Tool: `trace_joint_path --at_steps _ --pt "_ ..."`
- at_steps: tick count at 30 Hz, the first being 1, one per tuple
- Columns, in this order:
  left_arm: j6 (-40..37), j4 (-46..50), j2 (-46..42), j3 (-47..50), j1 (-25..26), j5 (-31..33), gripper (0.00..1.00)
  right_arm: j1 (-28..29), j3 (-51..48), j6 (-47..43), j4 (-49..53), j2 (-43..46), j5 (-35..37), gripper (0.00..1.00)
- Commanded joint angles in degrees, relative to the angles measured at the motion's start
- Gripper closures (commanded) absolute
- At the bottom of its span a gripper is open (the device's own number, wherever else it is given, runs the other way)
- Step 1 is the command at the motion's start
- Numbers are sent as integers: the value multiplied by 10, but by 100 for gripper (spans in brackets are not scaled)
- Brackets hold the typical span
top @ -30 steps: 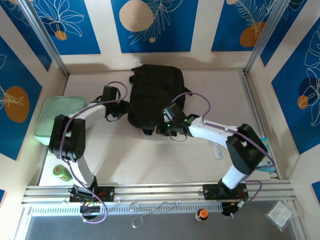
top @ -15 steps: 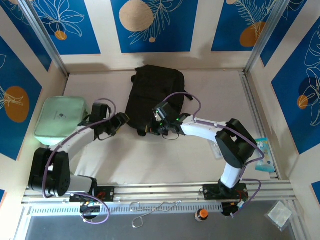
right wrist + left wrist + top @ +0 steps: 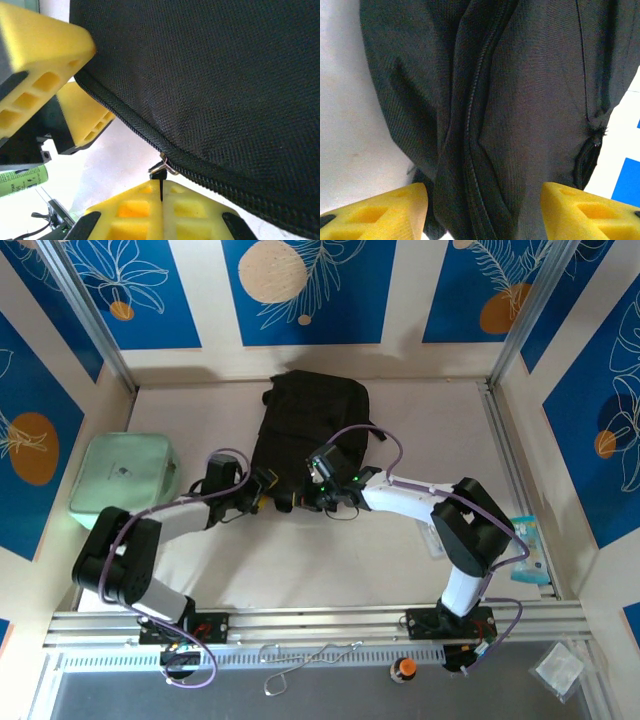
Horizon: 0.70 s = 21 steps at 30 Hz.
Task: Pack the student bag
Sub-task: Zip the student bag at the top-center of the table.
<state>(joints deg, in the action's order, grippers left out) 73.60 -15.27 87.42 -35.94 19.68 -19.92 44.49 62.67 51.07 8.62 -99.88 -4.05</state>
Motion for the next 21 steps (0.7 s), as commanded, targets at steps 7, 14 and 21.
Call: trace_joint_path --at_steps 7,14,21 --pt "20 -54 62 -16 3 7 75 -25 -21 -12 49 56 33 100" --pt "-2 -34 65 -13 -1 18 97 -92 -82 -9 76 106 54 100" --pt "-30 -16 63 -16 -3 18 100 -143 -88 -29 95 136 48 100"
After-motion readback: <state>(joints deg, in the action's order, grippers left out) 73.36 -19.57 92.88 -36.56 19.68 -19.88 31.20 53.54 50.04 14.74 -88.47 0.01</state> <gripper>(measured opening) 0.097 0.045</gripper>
